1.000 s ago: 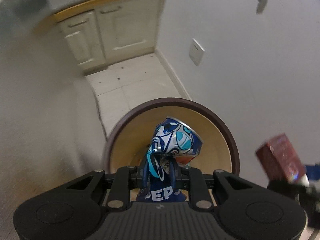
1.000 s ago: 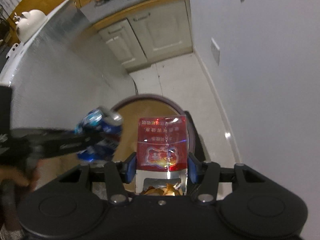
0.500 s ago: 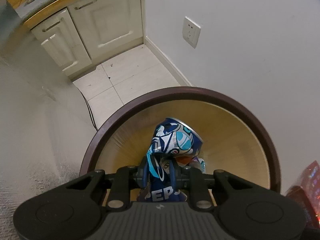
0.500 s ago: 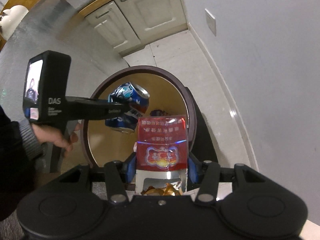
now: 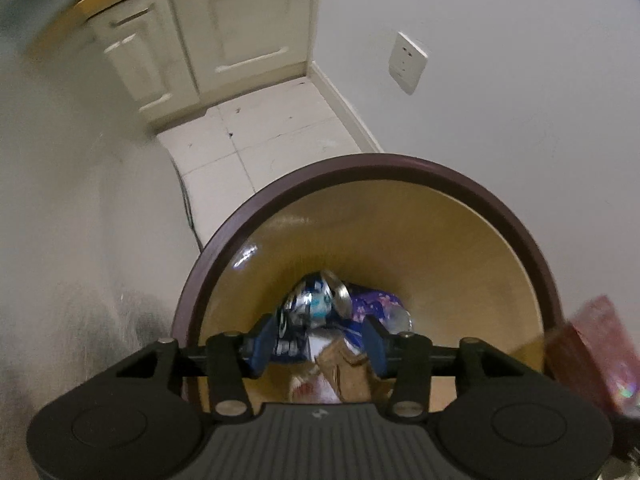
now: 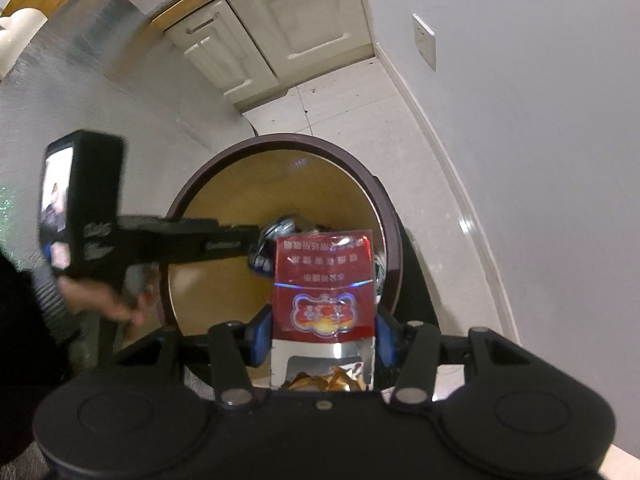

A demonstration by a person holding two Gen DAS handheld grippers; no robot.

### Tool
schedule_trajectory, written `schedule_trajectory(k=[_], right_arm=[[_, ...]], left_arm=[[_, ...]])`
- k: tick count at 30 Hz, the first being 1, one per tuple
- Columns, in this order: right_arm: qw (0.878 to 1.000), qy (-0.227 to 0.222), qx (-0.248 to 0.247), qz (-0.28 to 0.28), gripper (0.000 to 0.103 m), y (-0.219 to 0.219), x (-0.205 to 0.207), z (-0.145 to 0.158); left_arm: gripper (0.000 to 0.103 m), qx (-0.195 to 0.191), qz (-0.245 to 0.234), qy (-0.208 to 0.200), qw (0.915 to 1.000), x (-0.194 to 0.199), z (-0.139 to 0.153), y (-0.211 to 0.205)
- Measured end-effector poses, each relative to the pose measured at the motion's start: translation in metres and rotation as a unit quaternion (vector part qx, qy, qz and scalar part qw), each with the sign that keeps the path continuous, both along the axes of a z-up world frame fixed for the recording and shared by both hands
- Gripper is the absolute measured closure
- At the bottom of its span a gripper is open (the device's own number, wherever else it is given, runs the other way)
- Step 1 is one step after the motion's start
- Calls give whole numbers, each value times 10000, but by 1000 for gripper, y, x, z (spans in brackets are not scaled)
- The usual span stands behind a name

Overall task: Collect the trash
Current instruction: 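Open both tools to drop the can and snack box into the bin, then lift both tools from the bin back toward the table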

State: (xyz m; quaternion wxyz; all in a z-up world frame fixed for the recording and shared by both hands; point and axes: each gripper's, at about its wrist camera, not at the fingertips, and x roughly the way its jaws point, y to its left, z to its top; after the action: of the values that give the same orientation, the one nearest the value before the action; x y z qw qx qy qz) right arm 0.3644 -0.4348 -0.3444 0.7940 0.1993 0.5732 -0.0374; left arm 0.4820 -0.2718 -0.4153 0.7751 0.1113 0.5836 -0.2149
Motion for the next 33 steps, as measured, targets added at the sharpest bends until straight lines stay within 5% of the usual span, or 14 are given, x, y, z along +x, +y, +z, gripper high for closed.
schedule_trajectory(k=[16,21,33], right_arm=[[9971,6,-438,616,48,19,57,-14],[9964,-28,-570,627,34,20,58,-9],[9955,48,-589,742,29,11,42,-2]], left_arm=[[14,-81,1160,303,9927,-18,39,51],[4,9,1238,414,9914,-20,39,59],[0,179,1216,422,9915,-21,52,59]])
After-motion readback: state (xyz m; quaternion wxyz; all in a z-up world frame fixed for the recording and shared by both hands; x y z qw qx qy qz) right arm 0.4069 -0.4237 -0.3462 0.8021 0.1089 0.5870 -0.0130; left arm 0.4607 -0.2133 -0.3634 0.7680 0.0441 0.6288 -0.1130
